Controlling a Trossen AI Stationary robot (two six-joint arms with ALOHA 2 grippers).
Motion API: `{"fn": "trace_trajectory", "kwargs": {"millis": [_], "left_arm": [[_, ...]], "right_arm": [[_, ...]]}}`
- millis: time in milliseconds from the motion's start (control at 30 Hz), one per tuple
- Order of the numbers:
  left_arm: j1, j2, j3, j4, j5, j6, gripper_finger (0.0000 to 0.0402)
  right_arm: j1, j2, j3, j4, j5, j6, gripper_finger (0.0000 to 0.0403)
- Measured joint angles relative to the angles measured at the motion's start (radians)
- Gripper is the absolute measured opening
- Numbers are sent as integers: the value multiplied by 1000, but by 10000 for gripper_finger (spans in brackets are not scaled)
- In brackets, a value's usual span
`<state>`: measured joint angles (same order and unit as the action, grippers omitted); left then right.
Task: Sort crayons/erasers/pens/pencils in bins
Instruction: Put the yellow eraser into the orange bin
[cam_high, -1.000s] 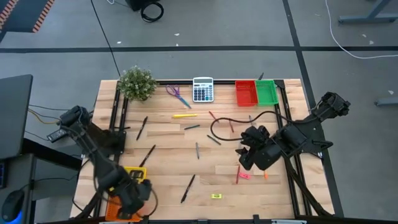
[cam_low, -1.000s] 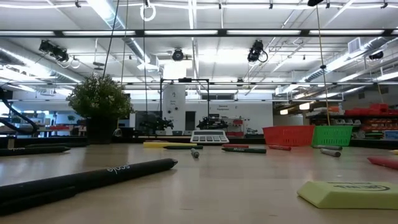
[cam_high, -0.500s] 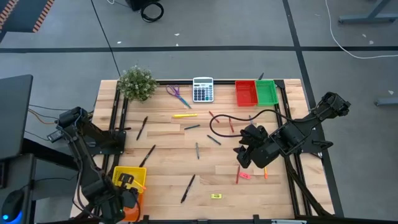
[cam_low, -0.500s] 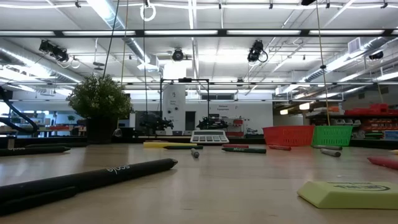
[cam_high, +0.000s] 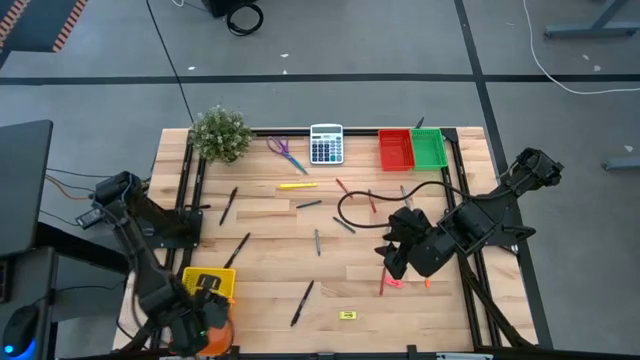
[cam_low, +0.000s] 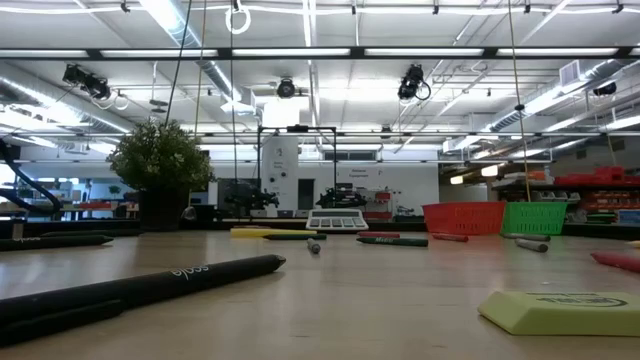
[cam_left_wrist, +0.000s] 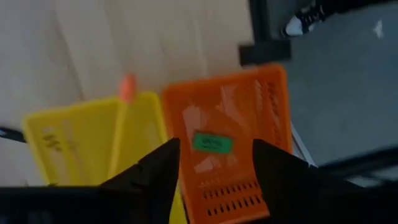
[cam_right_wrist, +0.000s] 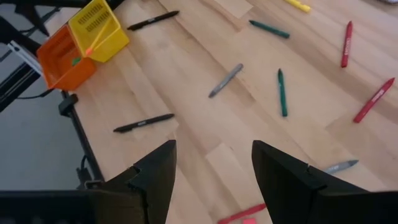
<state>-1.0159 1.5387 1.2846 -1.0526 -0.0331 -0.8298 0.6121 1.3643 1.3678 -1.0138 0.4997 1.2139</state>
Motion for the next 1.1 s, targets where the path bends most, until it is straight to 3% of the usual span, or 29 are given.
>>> {"fn": "trace_trajectory", "kwargs": {"millis": [200, 333, 667, 867, 1100], "left_arm": [[166, -16, 0, 35, -1, 51, 211], [284, -16, 0, 182, -8, 160, 199], [536, 22, 2, 632, -68, 364, 175], [591, 142, 2, 966, -36, 424, 173], [584, 306, 2, 1176, -33, 449, 172]], "right_arm": [[2, 0, 0, -15, -127, 44, 216], [31, 0, 0, -63, -202, 49, 216], [200, 0, 0, -145, -214, 258, 216], [326, 0, 0, -177, -214, 451, 216], [454, 0, 0, -204, -214, 650, 216]]}}
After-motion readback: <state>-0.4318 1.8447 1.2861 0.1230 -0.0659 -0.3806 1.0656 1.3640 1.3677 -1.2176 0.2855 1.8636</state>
